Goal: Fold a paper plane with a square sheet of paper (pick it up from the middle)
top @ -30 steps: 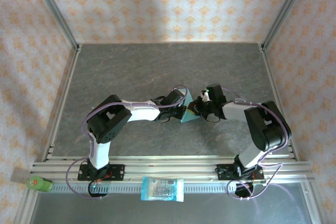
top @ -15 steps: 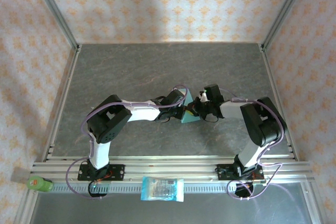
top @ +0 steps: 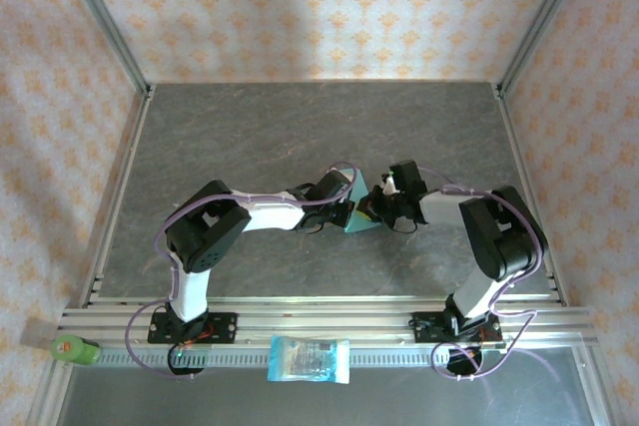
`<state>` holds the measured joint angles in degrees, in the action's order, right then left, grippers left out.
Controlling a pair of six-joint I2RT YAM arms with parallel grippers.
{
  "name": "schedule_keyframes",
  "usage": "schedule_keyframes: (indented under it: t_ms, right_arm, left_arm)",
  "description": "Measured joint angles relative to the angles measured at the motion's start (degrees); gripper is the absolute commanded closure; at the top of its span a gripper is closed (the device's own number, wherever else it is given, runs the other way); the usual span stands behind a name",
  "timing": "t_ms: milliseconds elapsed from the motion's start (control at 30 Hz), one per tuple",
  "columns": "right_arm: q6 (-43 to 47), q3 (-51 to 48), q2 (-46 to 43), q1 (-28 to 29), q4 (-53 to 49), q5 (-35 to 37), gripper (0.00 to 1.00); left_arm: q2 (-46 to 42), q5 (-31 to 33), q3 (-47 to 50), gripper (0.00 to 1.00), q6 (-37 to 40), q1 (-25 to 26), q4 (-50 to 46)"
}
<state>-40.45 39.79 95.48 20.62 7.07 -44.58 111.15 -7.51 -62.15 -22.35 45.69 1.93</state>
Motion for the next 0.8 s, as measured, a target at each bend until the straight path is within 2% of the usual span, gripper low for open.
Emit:
schedule_keyframes:
  t_ms: [333, 800]
  right_arm:
    - [0.0, 1.1, 3.7, -2.0, 1.4, 0.3, 1.00]
    - [1.2, 4.2, 2.4, -3.6, -1.0, 0.0, 1.00]
  left_arm:
    - [0.0, -0.1, 0.0, 1.00, 0.6, 0.0, 0.0]
    - [0.1, -0.1, -0.1, 1.00, 1.5, 0.0, 0.0]
